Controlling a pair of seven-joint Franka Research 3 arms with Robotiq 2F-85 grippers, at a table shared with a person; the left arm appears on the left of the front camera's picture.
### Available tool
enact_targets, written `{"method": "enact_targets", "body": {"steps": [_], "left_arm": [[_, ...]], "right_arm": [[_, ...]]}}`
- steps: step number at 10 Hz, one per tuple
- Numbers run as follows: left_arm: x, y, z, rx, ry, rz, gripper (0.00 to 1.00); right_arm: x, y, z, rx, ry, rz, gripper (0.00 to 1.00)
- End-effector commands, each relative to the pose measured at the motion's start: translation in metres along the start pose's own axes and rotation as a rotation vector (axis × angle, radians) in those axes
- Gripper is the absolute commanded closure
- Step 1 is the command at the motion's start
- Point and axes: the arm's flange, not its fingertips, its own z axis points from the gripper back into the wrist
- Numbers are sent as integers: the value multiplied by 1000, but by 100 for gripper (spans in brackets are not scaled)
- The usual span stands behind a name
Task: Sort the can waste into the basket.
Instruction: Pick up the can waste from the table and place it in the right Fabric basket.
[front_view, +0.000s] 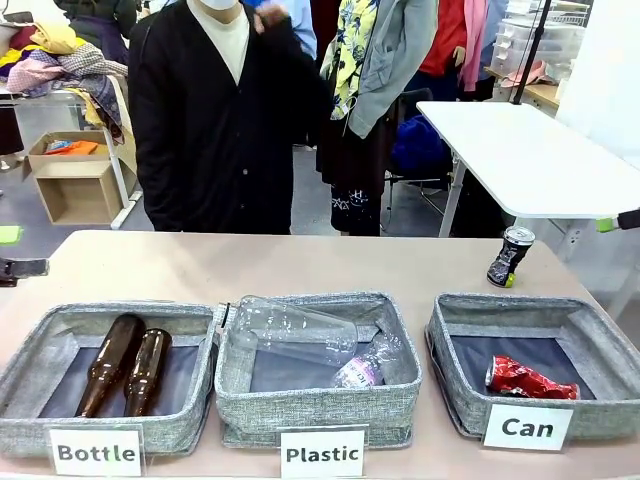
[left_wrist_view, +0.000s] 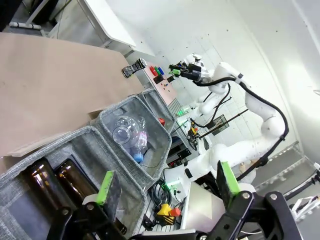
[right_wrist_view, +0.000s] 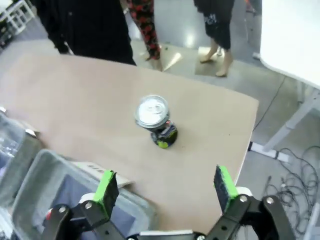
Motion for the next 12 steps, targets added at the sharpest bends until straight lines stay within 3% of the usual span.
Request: {"method": "enact_targets", "body": {"steps": [1,5,7,12], "left_arm": [[-2,-2,-2,8,-4,-14,0],[-2,-2,-2,8,-4,-14,0],[-2,-2,-2,8,-4,-14,0],[-2,-2,-2,8,-4,-14,0]], "right_arm": [[0,-27,-32,-18,-10,90,0],[-26,-49,-107,53,12,229,0],[-33,-40,-132,112,-2,280,0],[-42,-23,-180,134,-64,249,0]]}}
